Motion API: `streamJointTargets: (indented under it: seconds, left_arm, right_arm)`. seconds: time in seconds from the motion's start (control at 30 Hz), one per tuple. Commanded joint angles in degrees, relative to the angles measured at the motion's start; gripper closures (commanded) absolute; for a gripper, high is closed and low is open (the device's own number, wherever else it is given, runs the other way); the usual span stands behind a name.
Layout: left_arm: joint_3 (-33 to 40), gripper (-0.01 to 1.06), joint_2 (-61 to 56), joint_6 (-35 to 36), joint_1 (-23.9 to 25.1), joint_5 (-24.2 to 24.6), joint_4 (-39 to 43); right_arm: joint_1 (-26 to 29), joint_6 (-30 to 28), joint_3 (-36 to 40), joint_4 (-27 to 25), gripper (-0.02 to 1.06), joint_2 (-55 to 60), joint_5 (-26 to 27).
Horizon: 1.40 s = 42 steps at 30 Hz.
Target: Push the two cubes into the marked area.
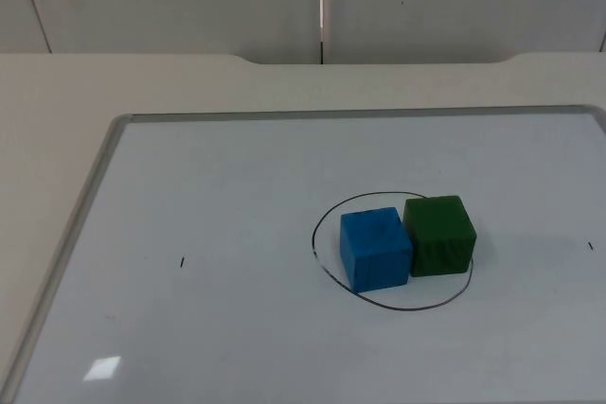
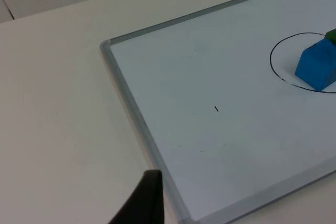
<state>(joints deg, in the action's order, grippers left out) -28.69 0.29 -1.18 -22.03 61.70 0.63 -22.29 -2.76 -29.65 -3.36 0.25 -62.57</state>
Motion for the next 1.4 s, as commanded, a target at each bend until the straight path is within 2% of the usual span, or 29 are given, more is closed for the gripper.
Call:
streamJointTargets:
  seconds: [0.0, 1.0, 1.17, 1.37]
  left_arm:
    - [0.3, 0.00, -0.3, 0.4, 0.1, -0.1, 0.0]
    - [0.3, 0.00, -0.3, 0.4, 0.1, -0.1, 0.0]
    - [0.3, 0.00, -0.3, 0.4, 0.1, -0.1, 0.0]
    - [0.3, 0.00, -0.3, 0.4, 0.1, -0.1, 0.0]
  right_arm:
    - [-0.2, 0.2, 0.2, 0.3, -0.01, -0.2, 0.7]
    - [0.7, 0.5, 0.2, 0.0, -0.01, -0.2, 0.8]
    - [5.6, 0.5, 0.2, 0.0, -0.01, -0.2, 0.8]
    - [14.4, 0.5, 0.2, -0.1, -0.01, -0.2, 0.8]
